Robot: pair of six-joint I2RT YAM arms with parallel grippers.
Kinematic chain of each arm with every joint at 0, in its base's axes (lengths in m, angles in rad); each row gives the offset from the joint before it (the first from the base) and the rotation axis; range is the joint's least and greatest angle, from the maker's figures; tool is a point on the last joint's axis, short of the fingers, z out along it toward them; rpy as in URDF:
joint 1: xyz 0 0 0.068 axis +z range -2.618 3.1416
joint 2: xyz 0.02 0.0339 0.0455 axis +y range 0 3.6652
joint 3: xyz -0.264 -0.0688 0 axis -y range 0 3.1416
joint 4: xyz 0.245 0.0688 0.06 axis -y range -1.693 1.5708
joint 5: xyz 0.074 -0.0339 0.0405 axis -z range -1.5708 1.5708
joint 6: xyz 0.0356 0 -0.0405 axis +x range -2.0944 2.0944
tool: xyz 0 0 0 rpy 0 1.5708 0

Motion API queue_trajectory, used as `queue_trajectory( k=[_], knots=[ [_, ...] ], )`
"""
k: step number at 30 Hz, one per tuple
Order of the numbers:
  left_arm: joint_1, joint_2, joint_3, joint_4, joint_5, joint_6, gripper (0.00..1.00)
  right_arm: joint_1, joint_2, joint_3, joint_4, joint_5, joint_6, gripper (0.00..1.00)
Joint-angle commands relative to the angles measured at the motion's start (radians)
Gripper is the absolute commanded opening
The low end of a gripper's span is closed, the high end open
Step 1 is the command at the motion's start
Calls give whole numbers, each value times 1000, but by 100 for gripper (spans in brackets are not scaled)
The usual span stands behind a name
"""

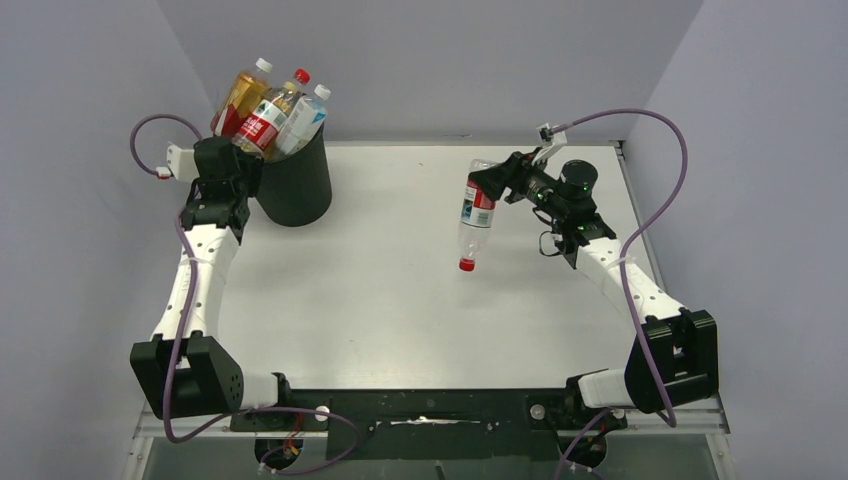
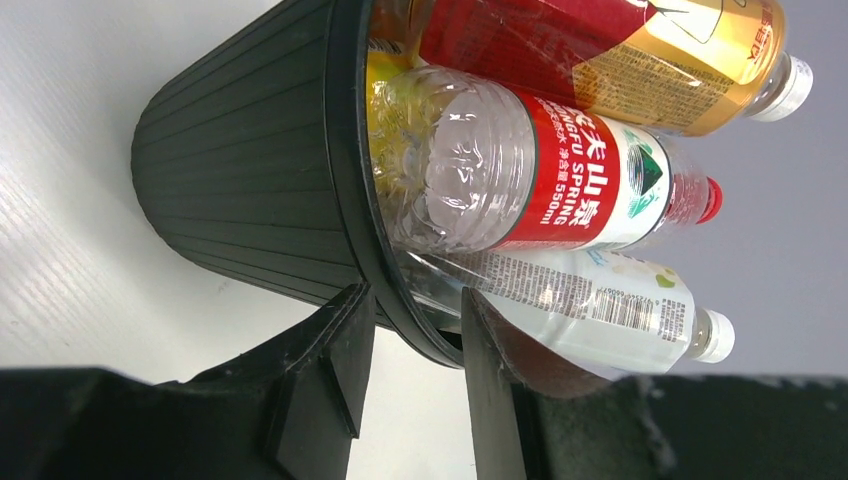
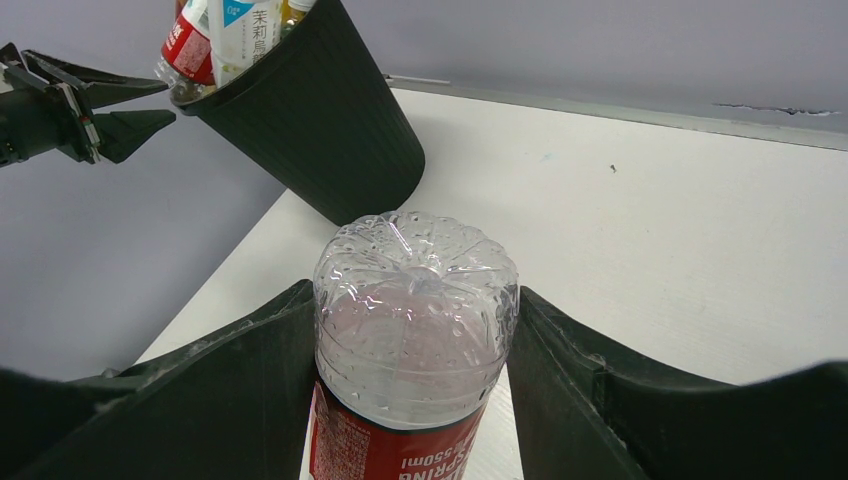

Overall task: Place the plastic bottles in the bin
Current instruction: Adjust the trash bin at the center of the board.

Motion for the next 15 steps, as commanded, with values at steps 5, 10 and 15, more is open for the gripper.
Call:
queue_trajectory(
  k=[5, 10, 15],
  knots=[
    [-6, 8, -9, 75, 54, 4, 38, 12, -43, 17, 72, -1, 11, 41],
    [-36, 21, -20, 79, 34, -9, 39, 16, -33, 15, 82, -3, 14, 41],
    [-56, 37, -31, 90, 9, -31, 40, 16, -33, 12, 82, -2, 11, 41]
  ],
)
